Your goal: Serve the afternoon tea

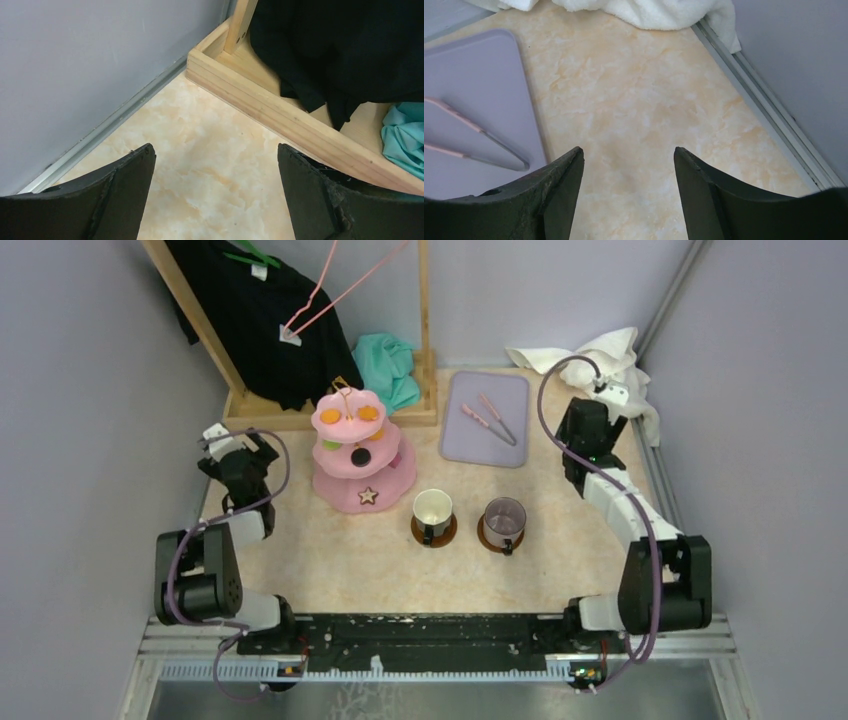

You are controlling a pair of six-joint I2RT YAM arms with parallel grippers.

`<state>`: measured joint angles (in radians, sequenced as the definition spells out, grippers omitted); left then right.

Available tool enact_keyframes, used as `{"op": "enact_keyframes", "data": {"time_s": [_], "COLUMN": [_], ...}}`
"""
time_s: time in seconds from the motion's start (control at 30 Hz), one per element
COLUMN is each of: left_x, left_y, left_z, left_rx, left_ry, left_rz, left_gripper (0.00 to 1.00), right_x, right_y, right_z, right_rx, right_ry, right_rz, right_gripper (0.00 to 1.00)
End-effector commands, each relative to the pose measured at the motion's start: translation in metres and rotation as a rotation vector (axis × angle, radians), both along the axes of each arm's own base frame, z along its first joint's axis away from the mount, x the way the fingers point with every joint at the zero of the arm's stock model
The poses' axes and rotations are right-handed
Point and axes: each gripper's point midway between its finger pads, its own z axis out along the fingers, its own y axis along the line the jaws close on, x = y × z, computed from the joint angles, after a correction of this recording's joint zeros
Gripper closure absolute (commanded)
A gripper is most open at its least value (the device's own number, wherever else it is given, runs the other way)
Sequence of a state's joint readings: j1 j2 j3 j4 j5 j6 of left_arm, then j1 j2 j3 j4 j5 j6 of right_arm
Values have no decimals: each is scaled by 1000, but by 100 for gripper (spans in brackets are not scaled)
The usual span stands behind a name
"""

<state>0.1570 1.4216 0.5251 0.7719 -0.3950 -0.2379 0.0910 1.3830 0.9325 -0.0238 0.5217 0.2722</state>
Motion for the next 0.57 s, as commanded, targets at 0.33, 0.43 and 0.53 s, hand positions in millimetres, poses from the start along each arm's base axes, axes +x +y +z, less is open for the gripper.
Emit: {"op": "enact_keyframes", "data": {"time_s": [0.33,0.43,0.53], "left_x": [-27,-28,-29], "left_y": [-25,-35,-42], "left_z": [10,15,18], "left_rx": [95,139,152], "left_ry": [-163,-172,-177], "left_rz": [-79,-99,-109], "left_gripper": [5,5,5], "right_x": [-25,-27,-30], "right_y": [-10,0,4], "right_z": [26,25,24], "right_rx": [49,-35,-50], "right_ry": [-223,-217,-220], "right_rz": [-170,-145,-145], "right_gripper": [30,31,31]}}
